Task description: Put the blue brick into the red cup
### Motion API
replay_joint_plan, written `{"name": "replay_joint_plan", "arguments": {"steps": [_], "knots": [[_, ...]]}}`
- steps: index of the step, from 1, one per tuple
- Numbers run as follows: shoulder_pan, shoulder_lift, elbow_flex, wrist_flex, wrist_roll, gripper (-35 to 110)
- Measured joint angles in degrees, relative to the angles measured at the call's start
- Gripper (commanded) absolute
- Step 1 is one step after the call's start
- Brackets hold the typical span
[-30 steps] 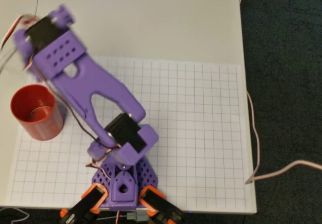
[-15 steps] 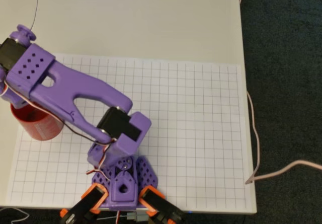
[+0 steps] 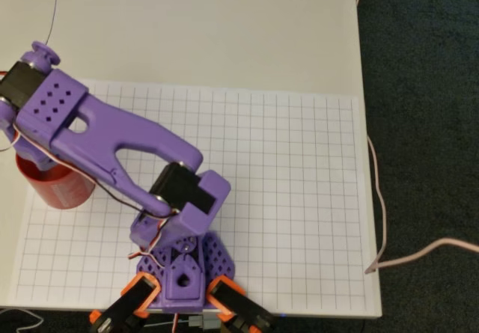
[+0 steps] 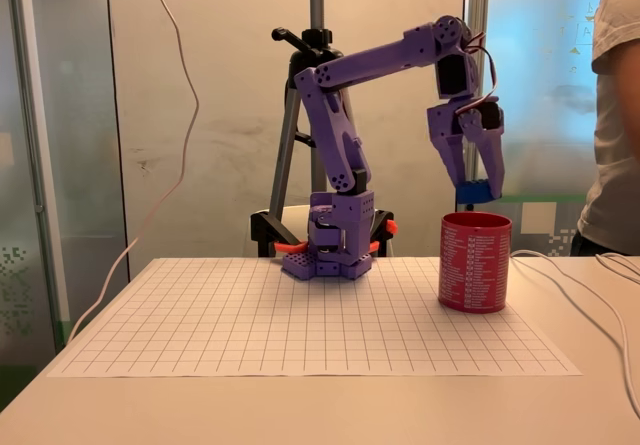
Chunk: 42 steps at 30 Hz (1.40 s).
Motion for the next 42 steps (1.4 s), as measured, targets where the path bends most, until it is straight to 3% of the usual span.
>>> {"name": "replay_joint_plan", "arguments": {"steps": [3,15,16,17,31,35,42], "knots": [[0.2,0.0,0.0,1.5,-0.3,49],[0.2,0.3,0.0,1.9,-1.1,51],[0.2,0.3,0.0,1.9,-1.1,41],[0.2,0.3,0.0,1.9,-1.1,1],[3.6,4.5,3.3,-2.0,-1.7,0],[12.0,9.8,9.2,-12.9,-2.9,0],[43.8,16.8,22.1,-36.6,-12.2,0]]}}
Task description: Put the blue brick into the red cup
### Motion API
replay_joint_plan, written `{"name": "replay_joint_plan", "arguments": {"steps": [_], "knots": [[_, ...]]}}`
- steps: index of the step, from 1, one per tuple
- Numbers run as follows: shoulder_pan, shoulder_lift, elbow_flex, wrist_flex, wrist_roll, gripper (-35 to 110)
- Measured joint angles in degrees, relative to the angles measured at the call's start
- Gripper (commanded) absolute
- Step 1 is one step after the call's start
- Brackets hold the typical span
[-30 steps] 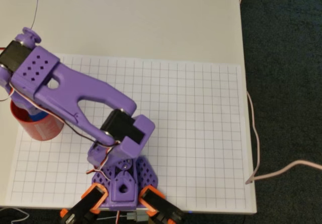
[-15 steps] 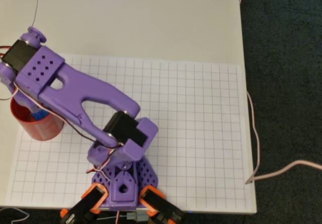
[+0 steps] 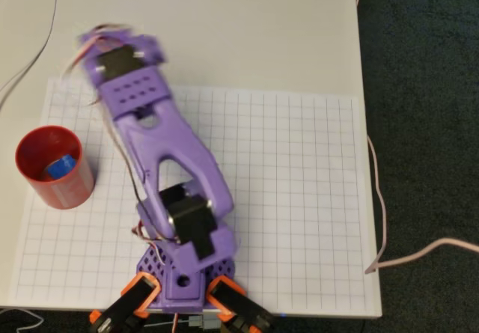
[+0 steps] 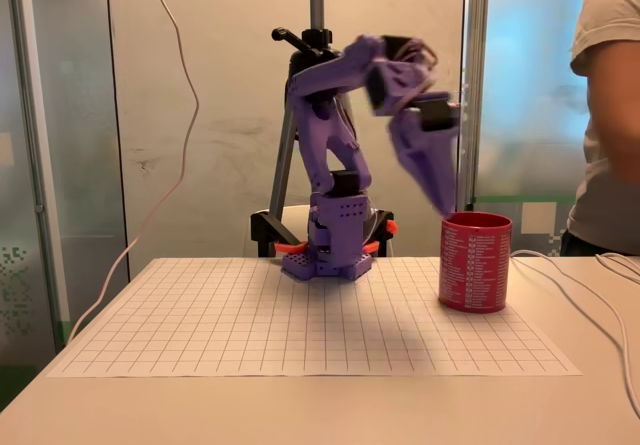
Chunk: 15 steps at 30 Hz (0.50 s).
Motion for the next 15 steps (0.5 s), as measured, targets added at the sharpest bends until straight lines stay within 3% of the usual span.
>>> {"name": "replay_joint_plan", "arguments": {"steps": [7,15], "knots": [[17.8,17.9,1.7,-1.4,-2.9,0],[19.4,51.1,9.8,10.5,-6.8,0]]}}
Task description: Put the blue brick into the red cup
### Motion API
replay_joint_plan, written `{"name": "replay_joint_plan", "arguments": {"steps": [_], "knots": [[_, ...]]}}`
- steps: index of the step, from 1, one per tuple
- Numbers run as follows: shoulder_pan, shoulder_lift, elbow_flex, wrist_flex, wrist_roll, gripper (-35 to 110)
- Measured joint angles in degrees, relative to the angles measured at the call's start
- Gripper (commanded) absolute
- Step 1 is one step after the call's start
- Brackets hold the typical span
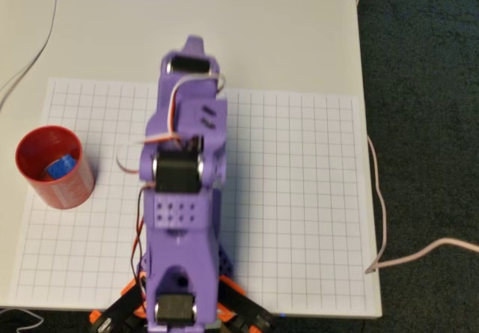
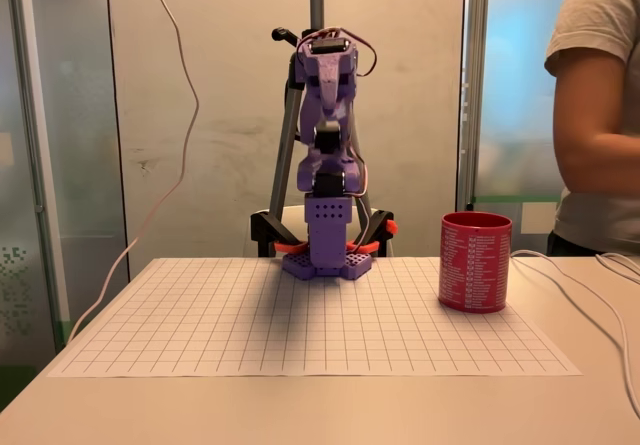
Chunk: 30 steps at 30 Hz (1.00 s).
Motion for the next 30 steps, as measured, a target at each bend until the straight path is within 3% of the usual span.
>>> {"name": "replay_joint_plan", "arguments": {"steps": [4,10,16,30], "knots": [[-0.2,5.1,4.8,2.1,-0.1,0],[-0.8,5.0,23.3,-6.8,-0.8,0],[-0.9,4.9,41.2,-8.4,-2.2,0],[-1.0,5.4,43.1,-8.3,-1.6,0]]}}
